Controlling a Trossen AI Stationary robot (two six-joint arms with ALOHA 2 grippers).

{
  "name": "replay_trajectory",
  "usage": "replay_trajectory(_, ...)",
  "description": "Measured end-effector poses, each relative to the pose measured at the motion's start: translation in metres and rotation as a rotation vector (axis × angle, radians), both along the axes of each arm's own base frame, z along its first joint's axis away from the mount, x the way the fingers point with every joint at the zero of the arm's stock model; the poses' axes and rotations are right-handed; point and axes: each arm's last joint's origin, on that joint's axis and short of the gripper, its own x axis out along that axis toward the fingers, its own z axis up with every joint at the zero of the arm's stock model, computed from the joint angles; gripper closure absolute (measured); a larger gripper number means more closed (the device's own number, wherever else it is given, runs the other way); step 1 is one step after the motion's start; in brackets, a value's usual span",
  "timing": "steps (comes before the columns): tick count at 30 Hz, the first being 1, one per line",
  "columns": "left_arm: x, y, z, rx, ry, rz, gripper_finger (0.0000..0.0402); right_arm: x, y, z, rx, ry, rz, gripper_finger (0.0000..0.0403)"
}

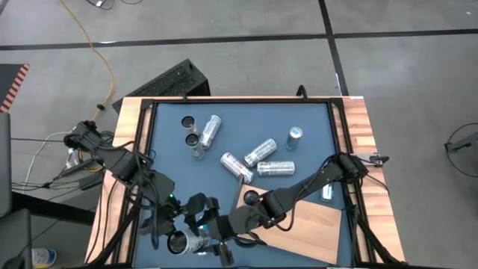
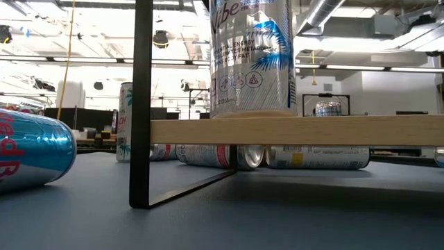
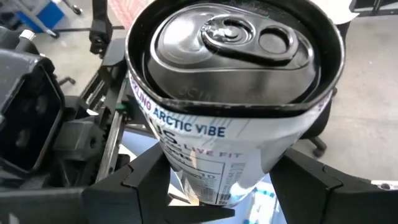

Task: Place canned beverage on shelf
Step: Put the white blue can on the shelf

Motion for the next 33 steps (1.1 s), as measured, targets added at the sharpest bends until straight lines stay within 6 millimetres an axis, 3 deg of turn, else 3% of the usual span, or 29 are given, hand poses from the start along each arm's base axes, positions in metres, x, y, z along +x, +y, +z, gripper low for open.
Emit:
replay_trajectory(8,0.000,0.000,0.000,-0.011,0.008,0.014,0.0183,0.003,0.002,-0.007,-0.002,0.012,0.015,0.0207)
replay_trajectory(20,-0.005,-0.003,0.003,-0.047,0.060,0.311,0.0099,-0.002,0.010,-0.009,-0.080,-0.009,-0.108,0.0207)
replay_trajectory(33,-0.036,-0.003,0.027,-0.073,0.143,0.720,0.0093,-0.010,0.014,-0.011,-0.174,-0.016,-0.470,0.0207)
